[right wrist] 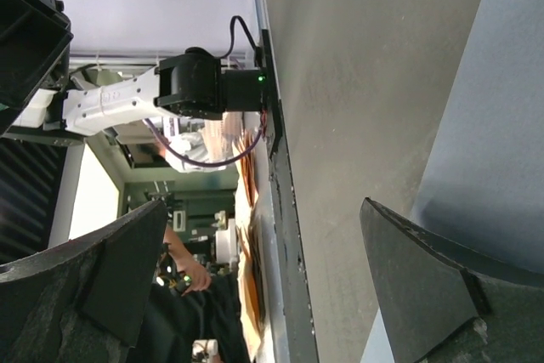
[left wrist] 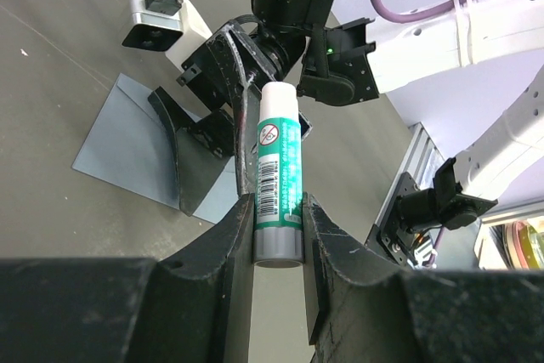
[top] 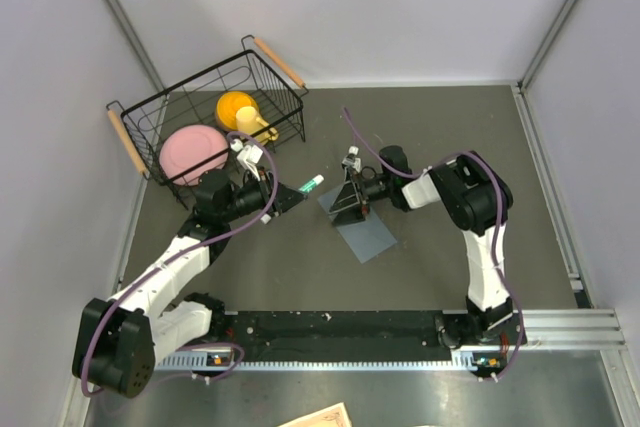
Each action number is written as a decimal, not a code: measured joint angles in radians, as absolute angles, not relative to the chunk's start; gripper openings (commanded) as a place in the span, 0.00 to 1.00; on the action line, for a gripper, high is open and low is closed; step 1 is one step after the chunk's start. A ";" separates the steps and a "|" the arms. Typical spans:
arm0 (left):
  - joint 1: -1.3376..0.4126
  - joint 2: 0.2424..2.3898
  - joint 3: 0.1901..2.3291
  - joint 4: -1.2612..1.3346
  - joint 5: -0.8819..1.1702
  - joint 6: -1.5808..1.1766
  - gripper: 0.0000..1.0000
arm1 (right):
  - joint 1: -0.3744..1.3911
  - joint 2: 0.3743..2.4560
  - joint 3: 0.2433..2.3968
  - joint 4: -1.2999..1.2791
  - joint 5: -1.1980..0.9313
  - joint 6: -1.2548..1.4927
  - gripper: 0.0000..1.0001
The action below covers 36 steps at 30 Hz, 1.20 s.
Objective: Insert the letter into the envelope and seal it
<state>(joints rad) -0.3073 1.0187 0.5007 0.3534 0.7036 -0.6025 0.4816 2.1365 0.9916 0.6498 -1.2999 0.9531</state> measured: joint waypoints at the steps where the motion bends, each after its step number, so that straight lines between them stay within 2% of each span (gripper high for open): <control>1: -0.307 1.019 0.501 0.353 0.705 -0.603 0.00 | 0.482 2.131 0.981 0.666 -1.296 0.970 0.96; 9: -0.307 1.025 0.501 0.366 0.733 -0.604 0.00 | 0.482 2.004 0.912 0.616 -1.279 0.945 0.96; 18: -0.307 1.051 0.501 0.407 0.740 -0.643 0.00 | 0.469 2.097 0.918 0.626 -1.277 0.937 0.95; 36: -0.306 1.067 0.508 0.427 0.739 -0.644 0.00 | 0.467 1.996 0.958 0.277 -1.248 0.656 0.95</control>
